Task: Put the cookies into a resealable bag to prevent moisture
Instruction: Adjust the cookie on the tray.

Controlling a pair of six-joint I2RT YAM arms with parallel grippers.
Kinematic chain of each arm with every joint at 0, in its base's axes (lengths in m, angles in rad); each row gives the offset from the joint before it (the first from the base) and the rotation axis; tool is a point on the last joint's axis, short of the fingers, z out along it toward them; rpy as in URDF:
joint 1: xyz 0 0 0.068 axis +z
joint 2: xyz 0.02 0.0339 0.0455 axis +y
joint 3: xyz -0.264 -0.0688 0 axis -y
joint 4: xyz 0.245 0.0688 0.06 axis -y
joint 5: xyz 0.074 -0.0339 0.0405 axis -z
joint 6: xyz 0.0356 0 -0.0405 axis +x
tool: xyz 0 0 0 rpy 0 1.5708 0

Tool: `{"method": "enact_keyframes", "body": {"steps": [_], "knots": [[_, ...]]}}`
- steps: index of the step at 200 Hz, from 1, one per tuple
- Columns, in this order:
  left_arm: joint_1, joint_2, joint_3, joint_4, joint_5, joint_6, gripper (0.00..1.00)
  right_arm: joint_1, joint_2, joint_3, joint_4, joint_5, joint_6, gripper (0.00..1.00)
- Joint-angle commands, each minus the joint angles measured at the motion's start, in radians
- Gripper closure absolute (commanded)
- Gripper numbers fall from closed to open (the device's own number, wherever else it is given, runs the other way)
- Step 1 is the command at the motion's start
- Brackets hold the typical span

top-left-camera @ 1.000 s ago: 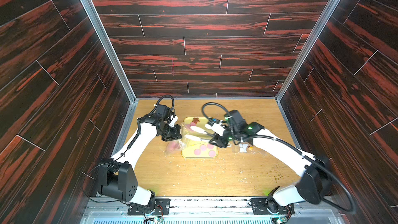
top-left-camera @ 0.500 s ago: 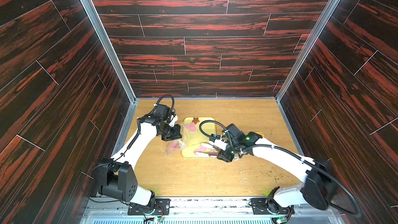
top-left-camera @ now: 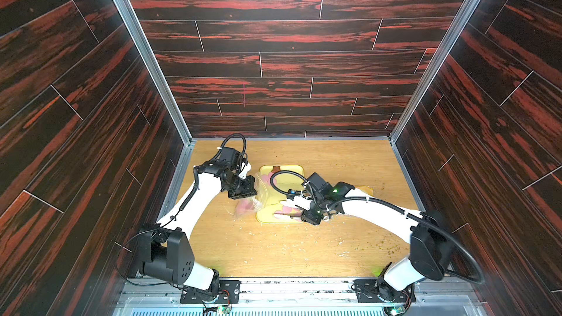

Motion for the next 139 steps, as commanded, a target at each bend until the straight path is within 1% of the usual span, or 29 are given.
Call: {"method": "enact_keyframes", "body": {"steps": [1, 51, 88, 102, 122, 139], "knots": [[0.005, -0.011, -0.005, -0.010, 0.000, 0.024, 1.00, 0.014, 0.054, 0.039, -0.022, 0.060, -0.032, 0.49], [0.005, -0.016, -0.011, -0.011, -0.001, 0.022, 1.00, 0.012, 0.107, 0.106, 0.016, 0.168, -0.033, 0.50], [0.006, -0.017, -0.014, -0.011, 0.000, 0.023, 1.00, -0.013, 0.140, 0.172, 0.049, 0.173, -0.020, 0.51], [0.006, -0.020, -0.012, -0.012, -0.001, 0.022, 1.00, -0.023, 0.124, 0.180, 0.052, 0.117, -0.016, 0.51], [0.006, -0.028, -0.010, -0.013, -0.010, 0.023, 1.00, -0.026, 0.050, 0.126, 0.096, 0.004, -0.013, 0.50], [0.008, -0.026, -0.009, -0.013, -0.010, 0.024, 1.00, -0.030, 0.018, 0.089, 0.094, -0.046, -0.001, 0.50]]}}
